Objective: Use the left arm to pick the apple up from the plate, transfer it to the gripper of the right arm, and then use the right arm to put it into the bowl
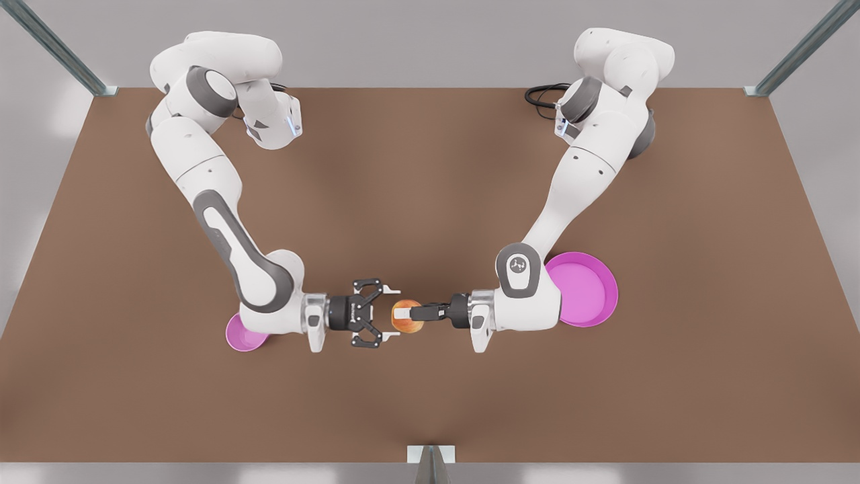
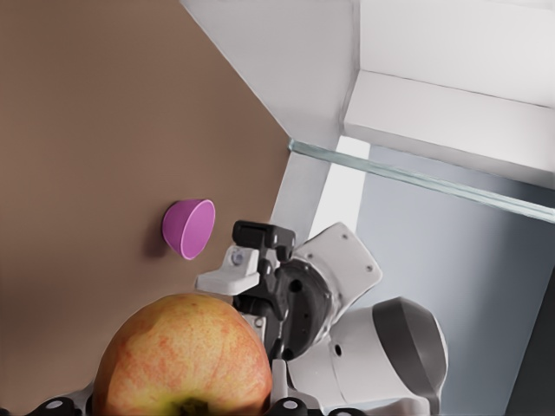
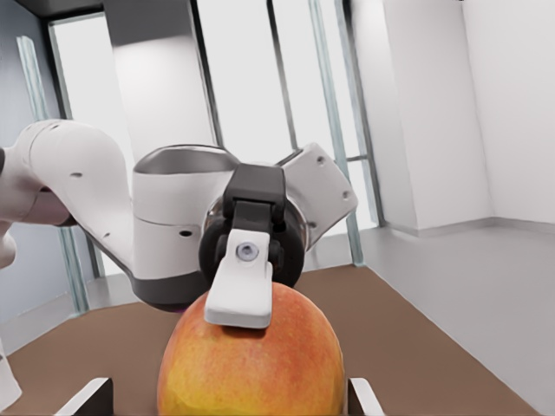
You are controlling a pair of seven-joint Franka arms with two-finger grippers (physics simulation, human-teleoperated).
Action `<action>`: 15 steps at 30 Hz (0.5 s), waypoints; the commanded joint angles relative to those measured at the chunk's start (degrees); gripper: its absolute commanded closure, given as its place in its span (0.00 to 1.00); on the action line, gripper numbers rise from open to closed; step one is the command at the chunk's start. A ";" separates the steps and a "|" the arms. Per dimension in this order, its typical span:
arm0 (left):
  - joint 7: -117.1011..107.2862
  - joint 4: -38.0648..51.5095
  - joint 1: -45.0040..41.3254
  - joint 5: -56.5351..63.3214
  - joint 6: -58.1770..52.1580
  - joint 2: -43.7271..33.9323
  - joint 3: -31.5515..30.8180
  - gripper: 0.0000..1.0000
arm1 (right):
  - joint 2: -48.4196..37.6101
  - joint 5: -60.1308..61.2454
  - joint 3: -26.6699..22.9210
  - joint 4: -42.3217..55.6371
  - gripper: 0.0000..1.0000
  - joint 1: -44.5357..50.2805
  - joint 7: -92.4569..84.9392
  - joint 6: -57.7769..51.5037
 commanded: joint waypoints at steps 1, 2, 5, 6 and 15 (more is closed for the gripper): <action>3.23 -0.02 0.00 -0.38 0.06 -0.09 -0.04 0.25 | 0.15 0.39 0.06 0.20 0.00 0.28 -11.14 0.98; 3.23 -0.02 0.00 -0.38 0.06 -0.09 -0.04 0.25 | 0.50 0.30 0.06 0.55 0.00 0.28 -11.14 1.33; 3.14 -0.02 0.00 -0.38 0.06 -0.17 -0.04 0.25 | 0.85 0.30 0.06 0.91 0.00 0.71 -11.05 1.86; 3.05 -0.02 0.00 -0.38 0.06 -0.26 -0.04 0.25 | 0.94 0.30 0.41 1.00 0.00 0.89 -11.05 2.39; 3.14 -0.02 0.00 -0.38 -0.02 -0.17 -0.13 0.25 | 2.61 0.30 1.64 2.49 0.00 1.86 -11.05 5.20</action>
